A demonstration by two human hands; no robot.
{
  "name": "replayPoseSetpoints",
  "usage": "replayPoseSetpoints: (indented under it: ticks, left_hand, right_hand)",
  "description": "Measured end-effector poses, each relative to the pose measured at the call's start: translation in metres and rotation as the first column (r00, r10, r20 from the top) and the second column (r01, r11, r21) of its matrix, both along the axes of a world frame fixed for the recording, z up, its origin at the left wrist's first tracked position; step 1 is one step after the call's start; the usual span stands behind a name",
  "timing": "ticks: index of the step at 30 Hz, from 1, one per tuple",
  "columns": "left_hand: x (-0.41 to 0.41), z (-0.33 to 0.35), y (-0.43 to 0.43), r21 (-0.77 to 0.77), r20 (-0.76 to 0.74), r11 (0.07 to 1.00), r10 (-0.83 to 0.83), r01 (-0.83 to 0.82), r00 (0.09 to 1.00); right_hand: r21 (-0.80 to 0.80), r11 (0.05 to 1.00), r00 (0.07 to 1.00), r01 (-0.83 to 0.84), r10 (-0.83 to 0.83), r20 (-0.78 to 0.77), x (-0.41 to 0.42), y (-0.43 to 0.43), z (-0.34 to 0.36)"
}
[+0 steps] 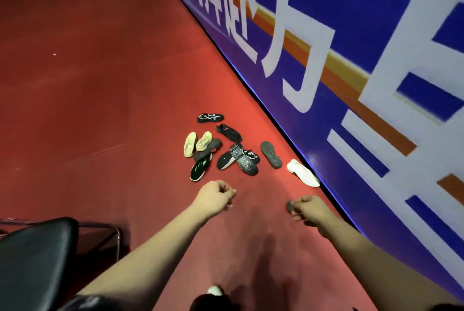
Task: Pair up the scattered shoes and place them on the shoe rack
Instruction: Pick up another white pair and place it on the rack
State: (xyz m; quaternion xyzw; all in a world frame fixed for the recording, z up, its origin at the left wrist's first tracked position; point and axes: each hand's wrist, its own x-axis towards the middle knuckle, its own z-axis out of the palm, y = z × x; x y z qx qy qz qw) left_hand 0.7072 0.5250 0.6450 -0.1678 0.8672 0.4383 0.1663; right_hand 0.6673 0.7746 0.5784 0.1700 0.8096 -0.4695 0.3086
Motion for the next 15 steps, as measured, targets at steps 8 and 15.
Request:
replayPoseSetpoints:
  ticks: [8,15]
  left_hand:
    - [-0.143,-0.034,-0.090,-0.032,0.055,0.997,-0.065,0.067,0.996]
    - [-0.264,-0.064,-0.101,-0.031,0.140,0.971,-0.231,0.238,0.963]
  right_hand:
    - [0.032,0.994,0.990,0.102,-0.105,0.094,-0.112,-0.076,-0.028]
    - [0.042,0.956,0.942,0.292,-0.295,0.158,-0.160,-0.077,-0.039]
